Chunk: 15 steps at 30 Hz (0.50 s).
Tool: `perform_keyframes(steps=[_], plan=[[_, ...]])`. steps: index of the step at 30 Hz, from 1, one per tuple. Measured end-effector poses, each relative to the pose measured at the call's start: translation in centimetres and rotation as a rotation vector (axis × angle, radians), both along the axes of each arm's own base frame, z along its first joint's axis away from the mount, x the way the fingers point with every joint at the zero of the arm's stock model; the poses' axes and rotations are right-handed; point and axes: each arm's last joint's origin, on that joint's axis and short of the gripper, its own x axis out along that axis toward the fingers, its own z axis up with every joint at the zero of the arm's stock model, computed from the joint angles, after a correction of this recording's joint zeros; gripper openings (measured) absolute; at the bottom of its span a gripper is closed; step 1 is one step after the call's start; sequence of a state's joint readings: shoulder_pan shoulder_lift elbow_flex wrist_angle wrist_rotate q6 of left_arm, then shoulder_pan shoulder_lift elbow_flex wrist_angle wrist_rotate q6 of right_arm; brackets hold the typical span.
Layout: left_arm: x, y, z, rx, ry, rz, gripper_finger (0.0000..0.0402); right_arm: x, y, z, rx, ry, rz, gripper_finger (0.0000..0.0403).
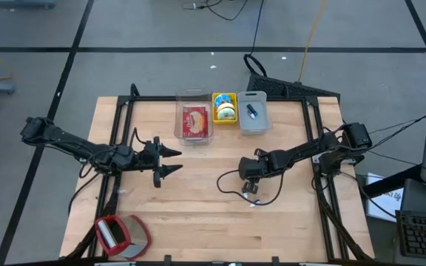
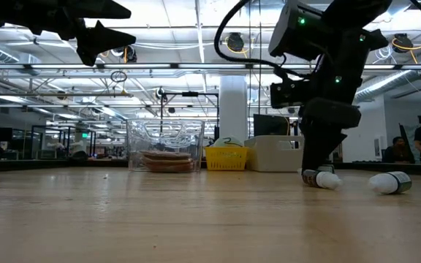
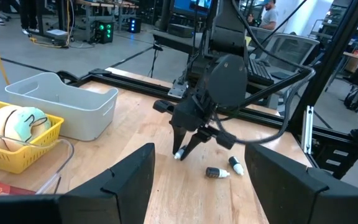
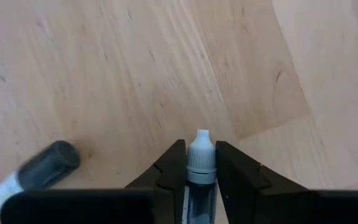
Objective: Pick & Place Food Item
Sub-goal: Put the small blue food coloring bottle into the grey bin
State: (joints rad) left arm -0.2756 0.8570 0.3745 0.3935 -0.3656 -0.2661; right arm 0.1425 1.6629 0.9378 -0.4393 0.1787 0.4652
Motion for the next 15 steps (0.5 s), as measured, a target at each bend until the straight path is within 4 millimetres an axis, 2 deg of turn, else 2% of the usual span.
perform_keyframes(steps=[4, 15], plan=[[0.0, 0.0, 0.0, 0.000, 0.000, 0.000, 0.0253, -0.2, 0.0, 0.7, 0.000, -0.021, 0.008, 0.0060], [0.0, 0.0, 0.0, 0.000, 0.000, 0.000, 0.0253, -1.1, -0.6, 4.5, 0.009, -0.158, 0.005, 0.0069]])
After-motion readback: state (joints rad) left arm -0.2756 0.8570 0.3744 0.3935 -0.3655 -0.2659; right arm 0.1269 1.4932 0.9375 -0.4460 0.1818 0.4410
